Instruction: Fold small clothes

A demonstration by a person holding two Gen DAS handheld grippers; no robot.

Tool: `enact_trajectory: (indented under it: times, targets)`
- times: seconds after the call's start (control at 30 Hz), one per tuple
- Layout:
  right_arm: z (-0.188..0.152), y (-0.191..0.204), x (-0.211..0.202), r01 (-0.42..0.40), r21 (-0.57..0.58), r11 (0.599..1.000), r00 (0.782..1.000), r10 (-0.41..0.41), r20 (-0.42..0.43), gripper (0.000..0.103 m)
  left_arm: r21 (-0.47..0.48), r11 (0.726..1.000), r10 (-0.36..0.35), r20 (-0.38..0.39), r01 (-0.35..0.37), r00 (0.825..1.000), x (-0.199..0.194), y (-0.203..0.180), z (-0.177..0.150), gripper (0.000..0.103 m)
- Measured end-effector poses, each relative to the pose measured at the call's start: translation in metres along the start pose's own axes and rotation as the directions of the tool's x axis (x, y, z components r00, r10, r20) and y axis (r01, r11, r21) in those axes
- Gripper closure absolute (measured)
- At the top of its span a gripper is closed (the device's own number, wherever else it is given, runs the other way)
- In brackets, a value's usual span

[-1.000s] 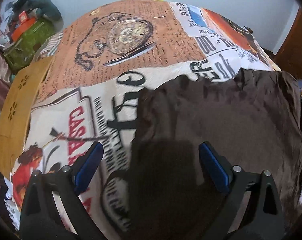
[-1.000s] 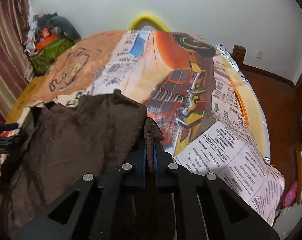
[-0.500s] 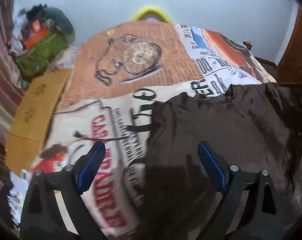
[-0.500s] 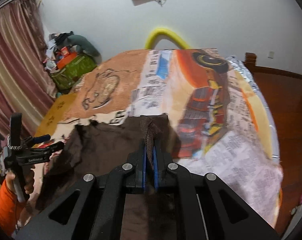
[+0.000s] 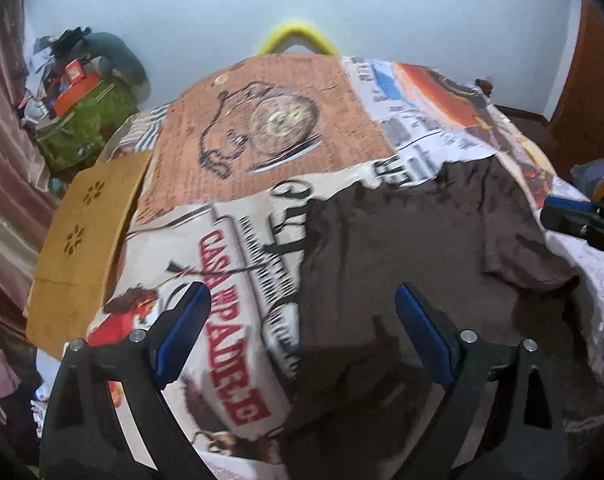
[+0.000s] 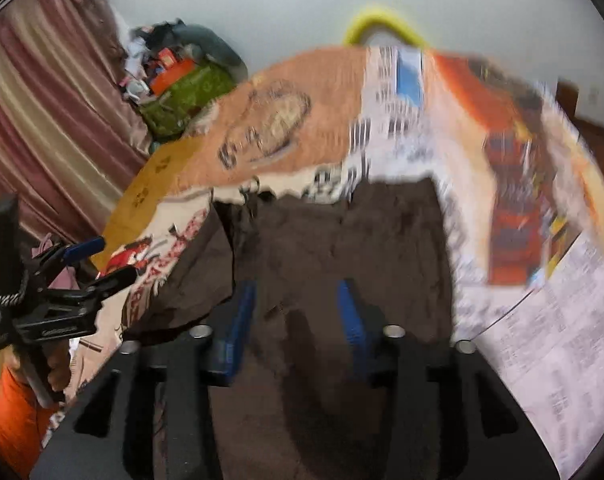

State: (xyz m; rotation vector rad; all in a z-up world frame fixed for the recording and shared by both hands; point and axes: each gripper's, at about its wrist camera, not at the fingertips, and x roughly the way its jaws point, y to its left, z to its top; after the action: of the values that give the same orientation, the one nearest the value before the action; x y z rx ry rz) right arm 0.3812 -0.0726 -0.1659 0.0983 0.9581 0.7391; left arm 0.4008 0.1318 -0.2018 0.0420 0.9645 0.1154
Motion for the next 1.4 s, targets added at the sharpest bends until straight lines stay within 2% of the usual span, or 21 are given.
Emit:
enact_trajectory:
  times: [0.1,0.17,0.27,0.37,0.43,0.5,0.57,0.7,0.8,0.93,1.0,1.13,1.23,1.4]
  targets:
    - [0.003,-0.007,-0.021,0.074,-0.047,0.996,0.996,-0.071,0.055,0.059,0.024,0.999,-0.033,-0.001,0.033,0.999,0.006,-0.023,0.009,0.009]
    - [0.002,-0.015,-0.026,0.135,-0.070,0.988,0.990,-0.131,0.060,0.059,0.049,0.997,-0.058,-0.014,0.059,0.998,0.016,-0.043,0.015,0.009]
    - [-0.008,-0.031,-0.021,0.184,-0.076,0.980,0.983,-0.182,0.035,0.059,0.075,0.993,-0.089,-0.040,0.091,0.995,0.035,-0.071,0.021,0.009]
    - [-0.026,-0.040,-0.003,0.246,-0.117,0.962,0.968,-0.249,-0.014,0.059,0.088,0.990,-0.102,-0.099,0.111,0.990,0.062,-0.098,0.024,0.009]
    - [-0.037,-0.043,0.006,0.273,-0.151,0.950,0.958,-0.282,-0.045,0.059,0.120,0.989,-0.075,-0.113,0.088,0.991,0.074,-0.112,0.021,0.009]
    - [-0.051,-0.043,0.012,0.288,-0.201,0.936,0.950,-0.306,-0.060,0.059,0.153,0.987,-0.043,-0.084,0.055,0.996,0.078,-0.120,0.018,0.004]
    - [-0.061,-0.041,0.005,0.303,-0.238,0.923,0.949,-0.316,-0.015,0.058,0.171,0.985,-0.012,-0.060,0.022,0.998,0.079,-0.122,0.019,0.000]
    - [-0.069,-0.047,-0.007,0.277,-0.221,0.935,0.958,-0.286,-0.006,0.054,0.141,0.989,-0.030,-0.078,0.041,0.996,0.083,-0.114,0.019,0.000]
    - [-0.073,-0.049,-0.012,0.271,-0.219,0.937,0.960,-0.280,-0.011,0.046,0.119,0.992,-0.022,-0.087,0.032,0.996,0.083,-0.108,0.022,0.000]
    - [-0.076,-0.046,-0.017,0.270,-0.217,0.938,0.958,-0.285,-0.040,0.045,0.095,0.995,0.019,-0.091,-0.010,0.996,0.075,-0.094,0.022,0.001]
    - [-0.079,-0.045,-0.019,0.279,-0.222,0.934,0.954,-0.296,-0.046,0.045,0.081,0.997,0.015,-0.086,-0.008,0.996,0.066,-0.083,0.019,0.001]
    - [-0.082,-0.038,-0.029,0.305,-0.241,0.921,0.944,-0.325,-0.050,0.045,0.052,0.999,0.016,-0.045,-0.014,0.999,0.033,-0.051,0.007,0.001]
    - [-0.076,-0.035,-0.037,0.298,-0.200,0.934,0.951,-0.307,-0.020,0.044,0.021,0.999,0.045,-0.028,-0.044,0.999,0.013,-0.018,-0.007,0.001]
    - [-0.072,-0.025,-0.020,0.301,-0.192,0.934,0.949,-0.313,-0.033,0.041,-0.056,0.994,0.089,-0.089,-0.094,0.992,0.012,0.036,-0.036,0.001]
